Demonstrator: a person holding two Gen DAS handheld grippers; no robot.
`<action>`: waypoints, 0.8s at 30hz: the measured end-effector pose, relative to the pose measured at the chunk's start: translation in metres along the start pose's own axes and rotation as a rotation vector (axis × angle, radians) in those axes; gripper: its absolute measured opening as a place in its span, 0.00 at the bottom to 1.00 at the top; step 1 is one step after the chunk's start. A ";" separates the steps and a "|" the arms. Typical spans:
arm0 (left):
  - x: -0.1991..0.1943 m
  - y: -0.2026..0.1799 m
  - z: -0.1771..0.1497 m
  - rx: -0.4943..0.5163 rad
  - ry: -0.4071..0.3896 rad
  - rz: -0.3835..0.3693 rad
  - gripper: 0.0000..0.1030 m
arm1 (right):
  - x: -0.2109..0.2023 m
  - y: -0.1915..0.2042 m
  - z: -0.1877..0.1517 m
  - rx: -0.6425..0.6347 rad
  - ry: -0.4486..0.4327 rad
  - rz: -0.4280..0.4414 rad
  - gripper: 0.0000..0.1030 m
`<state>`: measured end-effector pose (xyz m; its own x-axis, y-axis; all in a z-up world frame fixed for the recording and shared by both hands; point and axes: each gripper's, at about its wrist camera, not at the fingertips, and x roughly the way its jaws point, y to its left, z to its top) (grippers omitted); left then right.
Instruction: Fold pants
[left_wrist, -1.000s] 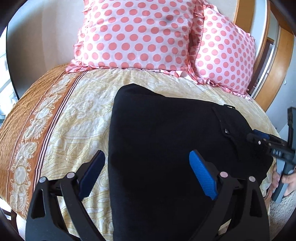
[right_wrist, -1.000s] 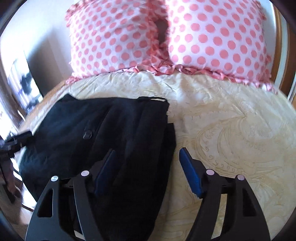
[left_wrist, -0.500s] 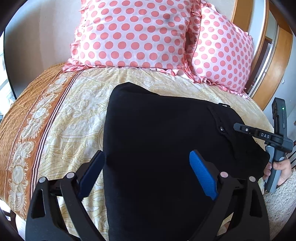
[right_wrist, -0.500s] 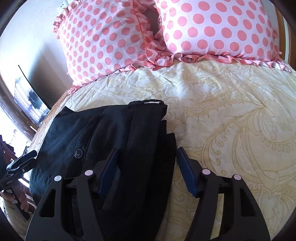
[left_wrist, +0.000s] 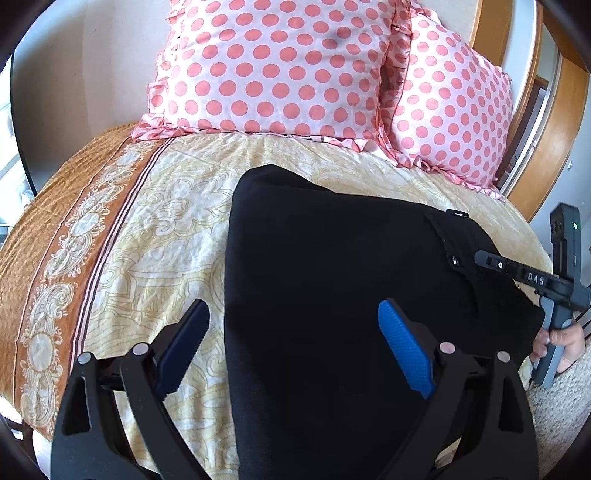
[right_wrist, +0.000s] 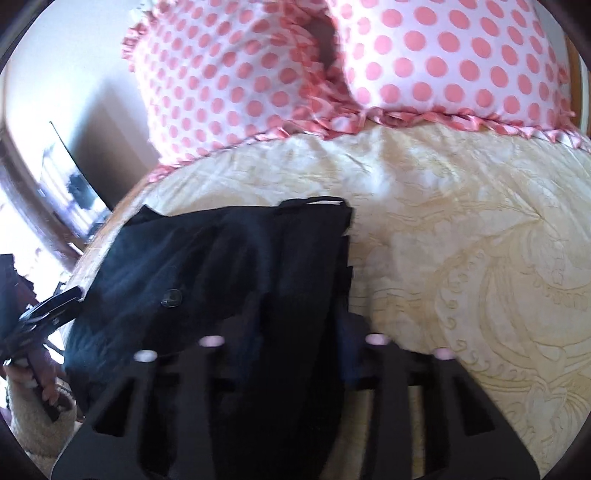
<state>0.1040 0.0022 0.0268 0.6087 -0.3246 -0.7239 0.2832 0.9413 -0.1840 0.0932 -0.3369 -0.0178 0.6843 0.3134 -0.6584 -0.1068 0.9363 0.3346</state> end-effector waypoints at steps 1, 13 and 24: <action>0.001 0.002 0.002 -0.006 0.005 -0.009 0.89 | -0.002 0.005 0.000 -0.023 -0.007 -0.006 0.21; 0.031 0.012 0.035 -0.043 0.102 -0.089 0.85 | -0.014 0.019 0.000 -0.105 -0.059 0.025 0.15; 0.058 0.031 0.048 -0.155 0.215 -0.182 0.74 | -0.005 0.011 0.001 -0.072 -0.027 0.036 0.15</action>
<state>0.1836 0.0082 0.0115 0.3833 -0.4775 -0.7906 0.2467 0.8778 -0.4106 0.0893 -0.3287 -0.0100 0.6985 0.3434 -0.6279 -0.1824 0.9338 0.3078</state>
